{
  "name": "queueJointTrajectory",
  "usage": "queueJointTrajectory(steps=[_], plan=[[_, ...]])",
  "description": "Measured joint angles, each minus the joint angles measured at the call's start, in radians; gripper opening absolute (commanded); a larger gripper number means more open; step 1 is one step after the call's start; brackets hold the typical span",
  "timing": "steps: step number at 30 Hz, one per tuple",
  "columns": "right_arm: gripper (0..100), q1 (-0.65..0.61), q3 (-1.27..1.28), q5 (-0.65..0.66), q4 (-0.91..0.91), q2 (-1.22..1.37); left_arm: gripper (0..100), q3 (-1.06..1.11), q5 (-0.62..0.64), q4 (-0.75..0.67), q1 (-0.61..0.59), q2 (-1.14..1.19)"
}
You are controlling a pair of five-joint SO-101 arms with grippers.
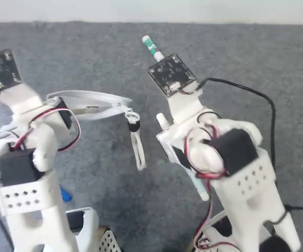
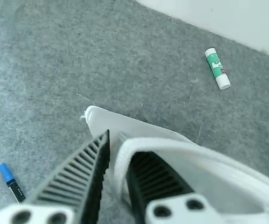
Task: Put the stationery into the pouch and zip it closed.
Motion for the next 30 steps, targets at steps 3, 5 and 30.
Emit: queueJointTrajectory(steps=[3, 5, 30], plan=[[0.6, 0.000, 0.000, 0.000, 0.000, -0.038, 1, 0.037, -0.011, -0.006, 0.003, 0.000], [0.7, -0.005, 0.000, 0.000, -0.008, -0.061, 1, 0.060, -0.011, -0.023, 0.003, 0.000], [0.7, -0.184, 0.000, -0.245, -0.224, -0.187, 1, 0.081, -0.011, -0.049, 0.000, 0.000]])
